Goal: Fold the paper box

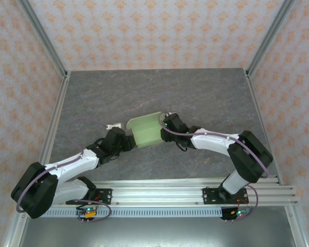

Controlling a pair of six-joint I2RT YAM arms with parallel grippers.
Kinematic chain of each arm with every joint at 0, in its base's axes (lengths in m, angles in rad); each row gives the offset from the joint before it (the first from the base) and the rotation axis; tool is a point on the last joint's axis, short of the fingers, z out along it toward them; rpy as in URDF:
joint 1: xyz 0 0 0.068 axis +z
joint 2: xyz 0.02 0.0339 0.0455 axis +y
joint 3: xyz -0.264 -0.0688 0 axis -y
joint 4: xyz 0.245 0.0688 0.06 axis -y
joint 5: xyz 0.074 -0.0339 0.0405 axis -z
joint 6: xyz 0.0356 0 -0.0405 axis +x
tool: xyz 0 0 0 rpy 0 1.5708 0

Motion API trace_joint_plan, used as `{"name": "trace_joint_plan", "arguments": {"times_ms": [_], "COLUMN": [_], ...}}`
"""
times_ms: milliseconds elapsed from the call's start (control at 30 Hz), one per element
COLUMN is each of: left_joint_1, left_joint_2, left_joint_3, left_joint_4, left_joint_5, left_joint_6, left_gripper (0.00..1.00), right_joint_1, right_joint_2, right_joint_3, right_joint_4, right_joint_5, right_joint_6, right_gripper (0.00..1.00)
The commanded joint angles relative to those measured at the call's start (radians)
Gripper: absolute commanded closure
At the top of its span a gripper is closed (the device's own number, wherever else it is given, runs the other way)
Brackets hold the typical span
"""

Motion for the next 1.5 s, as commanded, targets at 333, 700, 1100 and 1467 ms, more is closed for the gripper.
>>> {"name": "trace_joint_plan", "arguments": {"times_ms": [333,700,1100,1467], "left_joint_1": [0.03,0.032,0.032,0.032], "left_joint_2": [0.135,0.281,0.34,0.353], "left_joint_3": [0.113,0.218,0.245,0.259], "left_joint_4": [0.047,-0.014,-0.035,-0.05], "left_joint_5": [0.022,0.008,0.023,0.047], "left_joint_6": [0.102,0.189,0.229,0.256], "left_gripper": [0.55,0.67,0.69,0.69], "right_joint_1": [0.013,0.017,0.002,-0.022], "right_joint_2": [0.128,0.23,0.356,0.382], "right_joint_3": [0.152,0.289,0.452,0.497], "right_joint_4": [-0.082,-0.158,-0.329,-0.334], "right_joint_5": [0.134,0.138,0.2,0.187], "right_joint_6": [-0.066,-0.124,-0.2,-0.254], "right_gripper": [0.68,0.68,0.65,0.65]}}
